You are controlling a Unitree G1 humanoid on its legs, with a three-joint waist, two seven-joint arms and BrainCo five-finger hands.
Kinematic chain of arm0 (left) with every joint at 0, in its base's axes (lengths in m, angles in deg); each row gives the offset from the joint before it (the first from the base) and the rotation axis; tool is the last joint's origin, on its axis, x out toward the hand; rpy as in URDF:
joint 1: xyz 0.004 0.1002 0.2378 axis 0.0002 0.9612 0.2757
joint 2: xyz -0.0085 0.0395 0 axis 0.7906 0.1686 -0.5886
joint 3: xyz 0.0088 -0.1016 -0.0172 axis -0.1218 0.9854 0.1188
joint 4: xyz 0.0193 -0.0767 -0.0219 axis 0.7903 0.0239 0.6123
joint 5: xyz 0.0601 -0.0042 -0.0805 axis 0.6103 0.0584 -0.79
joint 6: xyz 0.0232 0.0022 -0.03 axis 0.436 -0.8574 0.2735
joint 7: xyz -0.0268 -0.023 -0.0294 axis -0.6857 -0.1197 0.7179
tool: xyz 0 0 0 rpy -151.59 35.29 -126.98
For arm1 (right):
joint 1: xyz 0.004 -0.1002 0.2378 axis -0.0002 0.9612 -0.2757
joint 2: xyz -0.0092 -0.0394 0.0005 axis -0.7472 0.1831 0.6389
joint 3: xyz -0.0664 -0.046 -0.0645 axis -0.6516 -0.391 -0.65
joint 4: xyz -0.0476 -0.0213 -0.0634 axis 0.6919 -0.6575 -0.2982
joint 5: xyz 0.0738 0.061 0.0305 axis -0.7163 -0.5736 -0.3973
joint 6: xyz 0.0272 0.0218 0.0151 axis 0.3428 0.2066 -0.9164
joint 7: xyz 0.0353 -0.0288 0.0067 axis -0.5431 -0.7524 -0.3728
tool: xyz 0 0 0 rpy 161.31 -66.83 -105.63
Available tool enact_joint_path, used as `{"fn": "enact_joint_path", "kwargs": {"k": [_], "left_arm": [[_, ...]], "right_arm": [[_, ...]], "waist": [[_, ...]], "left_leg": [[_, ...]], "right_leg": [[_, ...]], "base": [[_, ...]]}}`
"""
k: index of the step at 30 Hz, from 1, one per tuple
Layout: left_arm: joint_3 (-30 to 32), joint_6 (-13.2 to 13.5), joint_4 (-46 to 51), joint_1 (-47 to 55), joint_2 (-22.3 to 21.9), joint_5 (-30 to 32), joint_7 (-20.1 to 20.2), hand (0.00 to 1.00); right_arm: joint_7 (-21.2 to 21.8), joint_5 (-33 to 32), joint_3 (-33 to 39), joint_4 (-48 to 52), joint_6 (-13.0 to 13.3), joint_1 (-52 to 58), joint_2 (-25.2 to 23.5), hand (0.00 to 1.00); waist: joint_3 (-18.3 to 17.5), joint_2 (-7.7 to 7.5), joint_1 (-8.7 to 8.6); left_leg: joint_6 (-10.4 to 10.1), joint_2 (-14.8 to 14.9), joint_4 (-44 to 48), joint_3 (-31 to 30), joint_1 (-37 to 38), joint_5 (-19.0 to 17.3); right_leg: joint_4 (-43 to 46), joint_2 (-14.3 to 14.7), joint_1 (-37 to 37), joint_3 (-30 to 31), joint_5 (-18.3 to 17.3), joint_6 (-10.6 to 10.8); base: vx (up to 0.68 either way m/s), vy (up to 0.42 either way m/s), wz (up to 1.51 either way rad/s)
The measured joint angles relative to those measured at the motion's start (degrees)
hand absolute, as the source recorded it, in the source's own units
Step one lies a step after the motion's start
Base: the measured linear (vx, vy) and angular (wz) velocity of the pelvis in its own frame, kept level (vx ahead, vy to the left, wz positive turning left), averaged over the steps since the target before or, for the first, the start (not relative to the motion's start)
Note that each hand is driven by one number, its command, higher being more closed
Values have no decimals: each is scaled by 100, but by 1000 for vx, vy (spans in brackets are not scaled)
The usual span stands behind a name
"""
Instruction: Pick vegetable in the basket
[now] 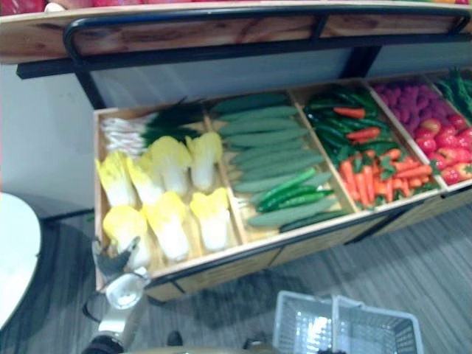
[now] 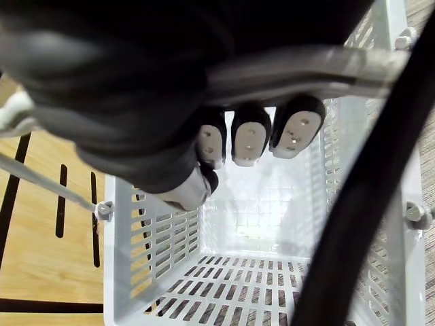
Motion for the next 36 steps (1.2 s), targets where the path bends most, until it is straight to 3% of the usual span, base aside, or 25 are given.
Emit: {"fn": "enact_joint_path", "kwargs": {"k": [5, 14, 20, 26, 33, 34, 36], "left_arm": [[-103, -262, -402, -108, 41, 661, -21, 0], [-200, -770, -930, -381, 69, 1323, -600, 0], [-275, -1104, -1291, -521, 48, 1810, -769, 0], [-454, -1496, -1689, -649, -30, 1814, -669, 0], [-618, -1741, -1892, -761, -23, 2101, -763, 0], [-638, -1774, -1950, -783, -12, 2169, -788, 100], [-662, -1840, -1965, -812, -7, 2166, -823, 100]], "right_arm": [[9, -1, -94, -20, 0, -6, -2, 100], [26, -1, -271, -31, 105, -16, 3, 100], [31, -119, -473, -39, 147, -10, 4, 100], [121, -115, -663, -90, 233, -57, 4, 100], [132, -117, -770, -225, 362, -140, 24, 100], [132, -116, -802, -237, 362, -174, 27, 100], [130, -117, -891, -240, 364, -186, 32, 100]], "waist": [[-2, 5, -3], [-2, 17, -24], [2, 30, -21], [9, 32, -91], [40, 112, -129], [42, 116, -129], [44, 118, -134]], "left_leg": [[0, -2, -3, 23, 83, -1], [0, 5, -4, 200, 120, -3], [-1, 5, -5, 268, 173, -4], [-2, 9, -5, 332, 185, -7], [-25, 39, -5, 425, 182, -25], [-30, 54, -5, 464, 182, -28], [-34, 80, -5, 482, 183, -30]], "right_leg": [[-3, -4, 79, 24, 0, 0], [-117, 13, 72, 189, 113, -11], [-115, 14, 83, 252, 115, -10], [-124, 25, 66, 326, 125, -22], [-121, 54, 12, 412, 142, -39], [-122, 73, -9, 454, 155, -50], [-128, 100, -16, 474, 167, -58]], "base": [[0, 0, 0], [-1, 8, -9], [6, 12, -6], [7, 9, -5], [6, 4, -7], [16, -4, -14], [17, -10, -9]]}}
